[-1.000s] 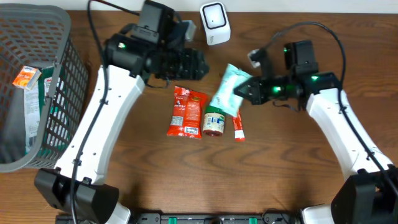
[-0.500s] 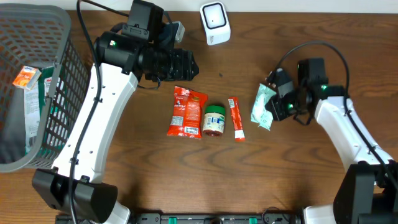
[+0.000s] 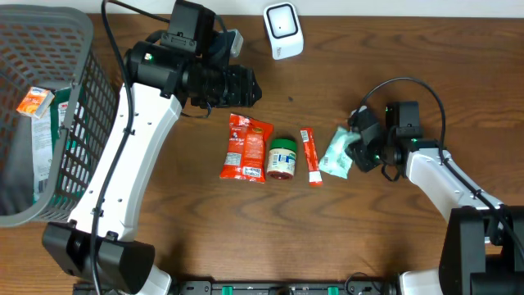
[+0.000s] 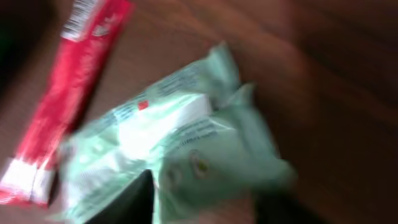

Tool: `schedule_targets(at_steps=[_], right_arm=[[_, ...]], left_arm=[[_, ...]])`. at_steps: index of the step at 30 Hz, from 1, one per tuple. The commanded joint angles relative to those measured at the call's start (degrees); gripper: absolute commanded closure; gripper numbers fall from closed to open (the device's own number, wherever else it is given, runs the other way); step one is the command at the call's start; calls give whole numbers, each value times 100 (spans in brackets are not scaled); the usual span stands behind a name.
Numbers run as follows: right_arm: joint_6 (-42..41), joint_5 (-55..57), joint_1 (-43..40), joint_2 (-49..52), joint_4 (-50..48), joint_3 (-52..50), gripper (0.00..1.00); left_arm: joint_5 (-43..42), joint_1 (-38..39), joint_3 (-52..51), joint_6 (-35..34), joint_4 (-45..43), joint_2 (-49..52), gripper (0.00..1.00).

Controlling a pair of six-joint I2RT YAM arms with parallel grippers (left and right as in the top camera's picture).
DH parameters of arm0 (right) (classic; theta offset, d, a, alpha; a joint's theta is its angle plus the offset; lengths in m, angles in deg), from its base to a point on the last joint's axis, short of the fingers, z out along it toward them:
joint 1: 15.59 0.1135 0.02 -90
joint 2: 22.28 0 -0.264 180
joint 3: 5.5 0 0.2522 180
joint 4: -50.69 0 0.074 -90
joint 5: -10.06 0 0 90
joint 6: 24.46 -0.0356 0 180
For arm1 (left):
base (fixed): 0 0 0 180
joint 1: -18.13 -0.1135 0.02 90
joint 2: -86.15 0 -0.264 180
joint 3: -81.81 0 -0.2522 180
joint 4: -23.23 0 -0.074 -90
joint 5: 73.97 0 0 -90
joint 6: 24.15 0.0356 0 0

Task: Scan the item barcode
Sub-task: 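Place the green packet right of the sachet with the right gripper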

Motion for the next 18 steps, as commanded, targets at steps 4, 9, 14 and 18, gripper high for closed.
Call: schedule_targets(at_steps=[4, 9, 14, 18], right_arm=[[-791, 1034, -13, -28, -129, 81, 43], [-1495, 820, -2, -116, 619, 782, 51], [-2326, -706, -2, -127, 1528, 1255, 61], [-2658, -758, 68, -120, 1502, 940, 66]], left_arm=[[74, 2, 13, 125, 11, 11, 34], [284, 4, 13, 140, 13, 11, 34], [481, 4, 11, 140, 101, 11, 34], [481, 4, -74, 140, 122, 17, 34]])
